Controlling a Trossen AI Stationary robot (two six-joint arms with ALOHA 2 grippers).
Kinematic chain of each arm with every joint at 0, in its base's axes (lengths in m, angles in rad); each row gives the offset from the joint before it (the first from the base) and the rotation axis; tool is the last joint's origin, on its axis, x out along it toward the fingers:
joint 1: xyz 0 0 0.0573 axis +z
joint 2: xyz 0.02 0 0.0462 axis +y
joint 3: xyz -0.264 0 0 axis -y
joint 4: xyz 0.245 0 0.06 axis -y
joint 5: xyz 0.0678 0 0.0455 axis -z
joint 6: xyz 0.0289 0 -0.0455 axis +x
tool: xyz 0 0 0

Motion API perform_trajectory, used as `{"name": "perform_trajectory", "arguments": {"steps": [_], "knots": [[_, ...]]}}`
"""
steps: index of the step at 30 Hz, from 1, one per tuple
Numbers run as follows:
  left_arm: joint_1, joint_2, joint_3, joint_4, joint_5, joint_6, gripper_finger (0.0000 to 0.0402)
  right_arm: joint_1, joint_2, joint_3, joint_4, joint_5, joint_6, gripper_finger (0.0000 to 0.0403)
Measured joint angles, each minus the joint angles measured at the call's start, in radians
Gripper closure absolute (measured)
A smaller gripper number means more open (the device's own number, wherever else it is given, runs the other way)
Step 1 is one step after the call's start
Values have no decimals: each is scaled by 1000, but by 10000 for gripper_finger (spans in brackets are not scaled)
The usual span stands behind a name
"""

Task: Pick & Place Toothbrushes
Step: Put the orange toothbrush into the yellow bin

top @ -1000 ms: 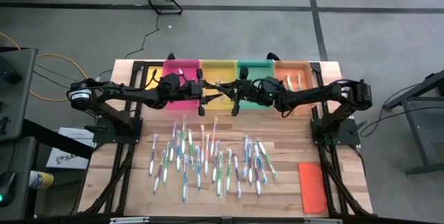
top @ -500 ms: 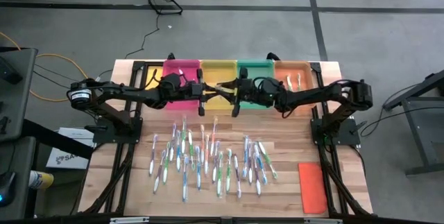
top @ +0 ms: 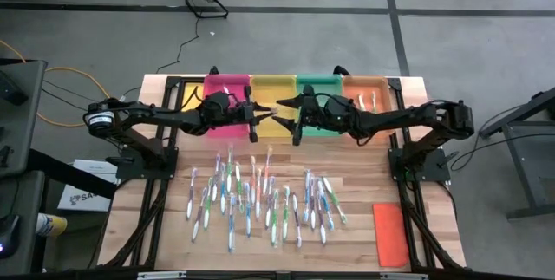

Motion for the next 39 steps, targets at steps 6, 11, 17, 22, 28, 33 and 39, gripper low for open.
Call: {"name": "perform_trajectory", "arguments": {"steps": [6, 11, 17, 22, 28, 33, 39], "knots": [[80, 0, 0, -60, -1, 40, 390, 0, -34, 0, -117, 129, 1, 155], [153, 0, 0, -74, 60, 151, 390, 5, -35, 0, -167, 233, 23, 154], [197, -1, 0, -98, 113, 508, 390, 4, -35, 0, -252, 244, 60, 154], [204, -1, 0, -134, 114, 670, 383, 5, -35, 0, -288, 241, 101, 154], [202, 0, 31, -217, 116, 698, 387, 13, -35, 0, -286, 241, 106, 154], [202, 0, 91, -328, 115, 748, 387, 27, -35, 0, -286, 245, 121, 154], [202, 0, 168, -500, 110, 798, 387, 45, -35, 0, -286, 247, 121, 154]]}}
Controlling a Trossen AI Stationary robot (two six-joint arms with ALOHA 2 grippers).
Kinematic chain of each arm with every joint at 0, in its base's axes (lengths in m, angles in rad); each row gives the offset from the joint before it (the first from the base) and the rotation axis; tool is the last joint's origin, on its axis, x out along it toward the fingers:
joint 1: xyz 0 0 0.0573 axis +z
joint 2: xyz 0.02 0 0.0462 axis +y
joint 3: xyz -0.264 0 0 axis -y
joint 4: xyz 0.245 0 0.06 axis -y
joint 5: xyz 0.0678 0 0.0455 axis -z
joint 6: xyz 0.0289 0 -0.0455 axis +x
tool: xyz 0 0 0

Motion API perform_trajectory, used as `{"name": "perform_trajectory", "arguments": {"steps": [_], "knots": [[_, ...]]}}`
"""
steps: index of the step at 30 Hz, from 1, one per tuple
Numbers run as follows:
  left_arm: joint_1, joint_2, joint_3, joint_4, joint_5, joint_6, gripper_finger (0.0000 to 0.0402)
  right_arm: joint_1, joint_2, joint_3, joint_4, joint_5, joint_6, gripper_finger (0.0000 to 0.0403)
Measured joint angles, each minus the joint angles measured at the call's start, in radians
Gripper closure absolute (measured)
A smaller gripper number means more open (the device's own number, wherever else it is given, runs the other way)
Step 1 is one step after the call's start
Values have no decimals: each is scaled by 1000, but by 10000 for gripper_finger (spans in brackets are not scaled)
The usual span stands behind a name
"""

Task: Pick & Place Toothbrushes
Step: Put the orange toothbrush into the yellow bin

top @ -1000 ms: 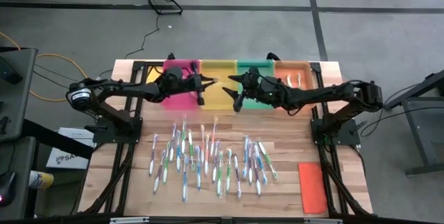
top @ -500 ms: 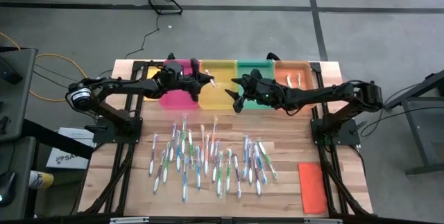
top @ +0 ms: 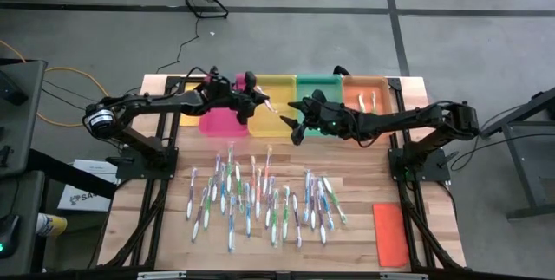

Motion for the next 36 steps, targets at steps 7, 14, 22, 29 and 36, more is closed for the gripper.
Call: {"name": "perform_trajectory", "arguments": {"steps": [7, 14, 22, 29, 36], "knots": [[0, 0, 43, -88, 0, 60, 387, 1, 0, 0, -4, 2, 0, 154], [0, 1, 94, -178, 0, 84, 387, 10, 0, 0, -21, 2, 3, 154], [0, 19, 101, -186, 20, 92, 387, 12, 0, 0, -22, 2, 3, 154], [0, 63, 101, -186, 13, 335, 387, 18, 0, 0, -22, 2, 10, 154], [29, 134, 105, -183, -49, 613, 387, 25, 0, 0, -22, 1, 10, 154]]}}
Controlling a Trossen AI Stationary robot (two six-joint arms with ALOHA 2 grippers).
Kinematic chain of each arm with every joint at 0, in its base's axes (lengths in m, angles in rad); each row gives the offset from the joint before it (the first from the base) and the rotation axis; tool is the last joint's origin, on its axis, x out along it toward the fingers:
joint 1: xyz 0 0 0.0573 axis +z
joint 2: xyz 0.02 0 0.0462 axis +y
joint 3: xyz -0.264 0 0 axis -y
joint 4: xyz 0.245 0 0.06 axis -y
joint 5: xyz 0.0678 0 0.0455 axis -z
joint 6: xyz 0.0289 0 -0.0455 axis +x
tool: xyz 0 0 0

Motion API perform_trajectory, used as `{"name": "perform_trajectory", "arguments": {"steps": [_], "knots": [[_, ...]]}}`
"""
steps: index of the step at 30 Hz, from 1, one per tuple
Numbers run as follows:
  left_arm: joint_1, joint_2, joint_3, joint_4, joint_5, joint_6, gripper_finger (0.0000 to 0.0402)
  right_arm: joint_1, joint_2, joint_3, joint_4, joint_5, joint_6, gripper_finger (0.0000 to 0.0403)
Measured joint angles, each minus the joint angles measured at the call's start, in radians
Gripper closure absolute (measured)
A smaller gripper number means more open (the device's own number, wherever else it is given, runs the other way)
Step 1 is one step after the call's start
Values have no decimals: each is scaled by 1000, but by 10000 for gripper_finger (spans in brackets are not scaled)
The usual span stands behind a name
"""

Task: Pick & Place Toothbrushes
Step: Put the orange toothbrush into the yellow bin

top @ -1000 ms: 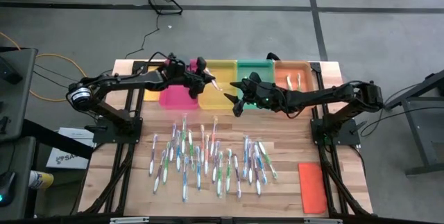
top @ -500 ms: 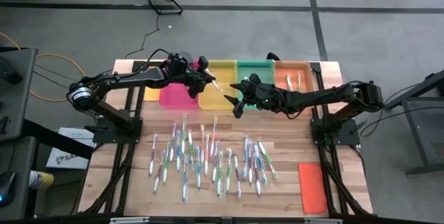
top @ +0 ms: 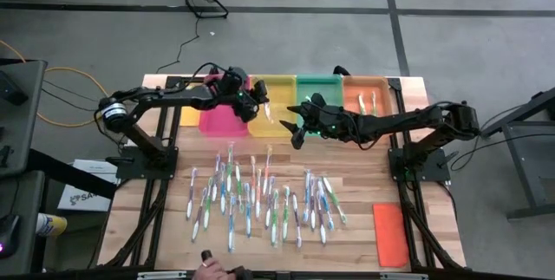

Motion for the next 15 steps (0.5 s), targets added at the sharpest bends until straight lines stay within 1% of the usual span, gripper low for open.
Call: {"name": "perform_trajectory", "arguments": {"steps": [7, 12, 15], "knots": [[25, 74, 79, -10, -45, 29, 384, 0, 0, 0, 0, 0, 1, 154], [23, 122, 146, -81, -48, 39, 384, 0, 0, 0, 0, 0, 1, 154], [23, 149, 160, -104, -70, 40, 383, 0, 0, 0, 0, 0, 1, 154]]}}
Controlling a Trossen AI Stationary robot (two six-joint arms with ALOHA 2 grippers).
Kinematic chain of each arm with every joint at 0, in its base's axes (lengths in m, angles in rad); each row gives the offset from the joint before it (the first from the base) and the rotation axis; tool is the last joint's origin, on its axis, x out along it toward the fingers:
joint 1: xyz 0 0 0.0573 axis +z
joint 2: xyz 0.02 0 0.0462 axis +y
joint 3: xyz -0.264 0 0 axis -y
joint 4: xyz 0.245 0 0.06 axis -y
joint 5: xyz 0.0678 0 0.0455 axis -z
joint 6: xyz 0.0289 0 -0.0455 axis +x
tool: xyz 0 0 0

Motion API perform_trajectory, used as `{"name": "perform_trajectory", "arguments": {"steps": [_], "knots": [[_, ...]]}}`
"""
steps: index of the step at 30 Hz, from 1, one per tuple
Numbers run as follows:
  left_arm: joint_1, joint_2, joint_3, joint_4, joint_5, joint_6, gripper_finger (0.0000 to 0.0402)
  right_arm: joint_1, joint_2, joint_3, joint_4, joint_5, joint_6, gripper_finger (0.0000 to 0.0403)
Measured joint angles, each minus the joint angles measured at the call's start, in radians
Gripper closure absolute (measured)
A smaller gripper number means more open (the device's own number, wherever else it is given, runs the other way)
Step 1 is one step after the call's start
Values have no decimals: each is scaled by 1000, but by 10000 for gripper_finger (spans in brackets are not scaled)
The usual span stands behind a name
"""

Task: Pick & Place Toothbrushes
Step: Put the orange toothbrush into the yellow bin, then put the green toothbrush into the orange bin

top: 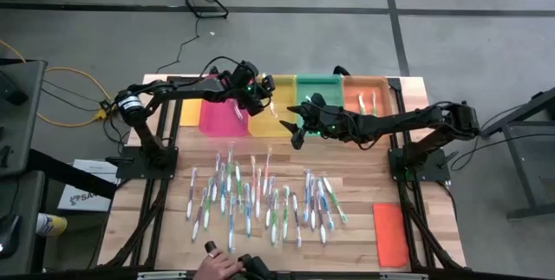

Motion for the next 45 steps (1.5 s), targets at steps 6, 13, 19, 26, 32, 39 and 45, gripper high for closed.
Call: {"name": "perform_trajectory", "arguments": {"steps": [6, 13, 19, 26, 32, 39, 45], "knots": [[0, 13, 0, -12, -46, 22, 381, 0, 0, 0, 0, -3, 0, 154], [0, 13, 0, -4, -52, 7, 308, 3, 0, 0, 0, -8, 0, 154], [0, 13, 0, -1, -87, 6, 244, 13, 0, 0, 0, -8, 5, 154], [-9, 13, 0, -2, -105, -20, 234, 26, -15, 0, -9, -2, 7, 154], [-29, -18, 0, -11, -146, -102, 237, 46, -66, 0, -94, 51, 1, 154], [-48, -95, -1, -37, -170, -240, 281, 88, -105, -1, -137, 47, -91, 154], [-55, -158, -1, -111, -161, -358, 342, 107, -115, -1, -150, 99, -116, 154]]}}
